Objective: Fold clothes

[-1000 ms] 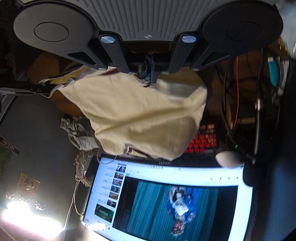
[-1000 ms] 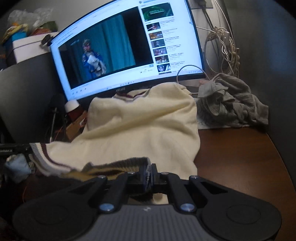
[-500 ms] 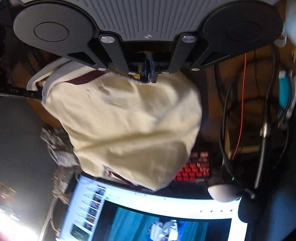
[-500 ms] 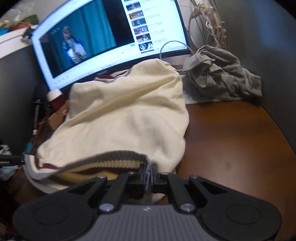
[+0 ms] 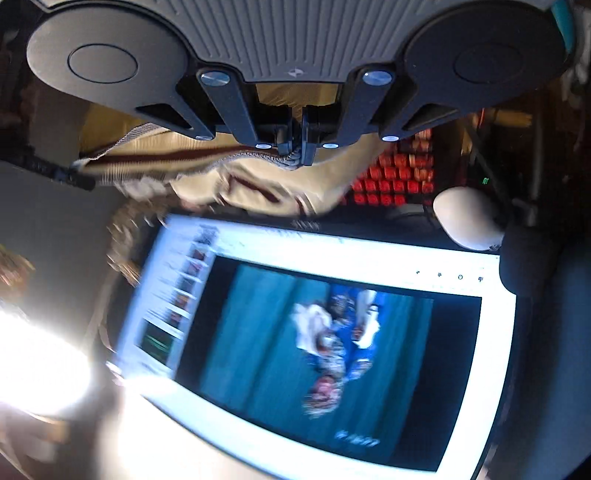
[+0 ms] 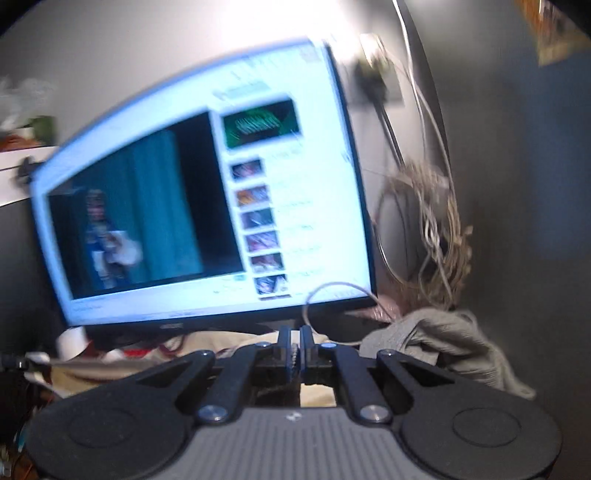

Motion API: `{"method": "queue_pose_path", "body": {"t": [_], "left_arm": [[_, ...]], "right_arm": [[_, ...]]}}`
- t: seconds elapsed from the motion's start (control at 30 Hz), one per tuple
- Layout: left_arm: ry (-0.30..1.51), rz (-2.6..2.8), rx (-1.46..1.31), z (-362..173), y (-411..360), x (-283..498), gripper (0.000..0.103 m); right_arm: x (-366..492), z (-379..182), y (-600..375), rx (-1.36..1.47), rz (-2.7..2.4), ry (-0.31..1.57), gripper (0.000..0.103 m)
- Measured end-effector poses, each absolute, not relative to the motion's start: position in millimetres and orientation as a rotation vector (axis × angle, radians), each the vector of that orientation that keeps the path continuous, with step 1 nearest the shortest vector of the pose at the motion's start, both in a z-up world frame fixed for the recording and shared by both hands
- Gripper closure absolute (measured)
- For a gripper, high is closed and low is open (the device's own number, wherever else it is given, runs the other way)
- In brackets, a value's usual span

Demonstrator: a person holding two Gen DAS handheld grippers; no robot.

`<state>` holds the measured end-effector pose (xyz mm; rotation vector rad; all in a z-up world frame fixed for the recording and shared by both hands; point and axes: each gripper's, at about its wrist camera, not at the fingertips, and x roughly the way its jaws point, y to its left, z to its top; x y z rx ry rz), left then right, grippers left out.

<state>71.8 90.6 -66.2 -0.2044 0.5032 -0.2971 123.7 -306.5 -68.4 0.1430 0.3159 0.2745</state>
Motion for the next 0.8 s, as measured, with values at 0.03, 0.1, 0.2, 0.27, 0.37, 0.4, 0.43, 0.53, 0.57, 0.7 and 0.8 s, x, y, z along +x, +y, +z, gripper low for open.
{"method": "queue_pose_path", "body": {"t": [0.03,0.1,0.2,0.27,0.37,0.4,0.43,0.53,0.57,0.7,0.8], "left_arm": [[0.523,-0.307,-0.197,-73,91,59,0.099],[0.573,-0.321,-0.186,-91,90,34,0.099],[0.629,-0.323,-0.169,-114,86,3,0.099],[0.653,-0.322,-0.161,-128,83,-15,0.099],[0.682,-0.320,-0.155,-144,80,-40,0.099],[0.686,-0.319,-0.159,-146,81,-46,0.099],[0.687,-0.317,-0.163,-148,82,-50,0.099],[0.686,-0.309,-0.151,-151,82,-53,0.099],[0.684,-0.305,-0.141,-151,82,-53,0.099],[0.677,-0.307,-0.099,-154,75,-55,0.099],[0.677,-0.313,-0.090,-157,73,-56,0.098]], "right_arm": [[107,-72,-308,0.121,0.289,0.310,0.100],[77,-89,-309,0.088,0.298,0.344,0.100],[34,-125,-314,0.085,0.297,0.425,0.100],[9,-146,-314,0.097,0.305,0.475,0.100],[-27,-166,-311,0.085,0.312,0.501,0.100],[-38,-171,-310,0.080,0.316,0.504,0.100],[-47,-174,-309,0.076,0.319,0.505,0.100],[-67,-182,-312,0.088,0.303,0.505,0.099],[-71,-182,-314,0.091,0.293,0.505,0.098],[-84,-184,-316,0.093,0.261,0.495,0.091],[-88,-186,-309,0.061,0.251,0.500,0.091]]}}
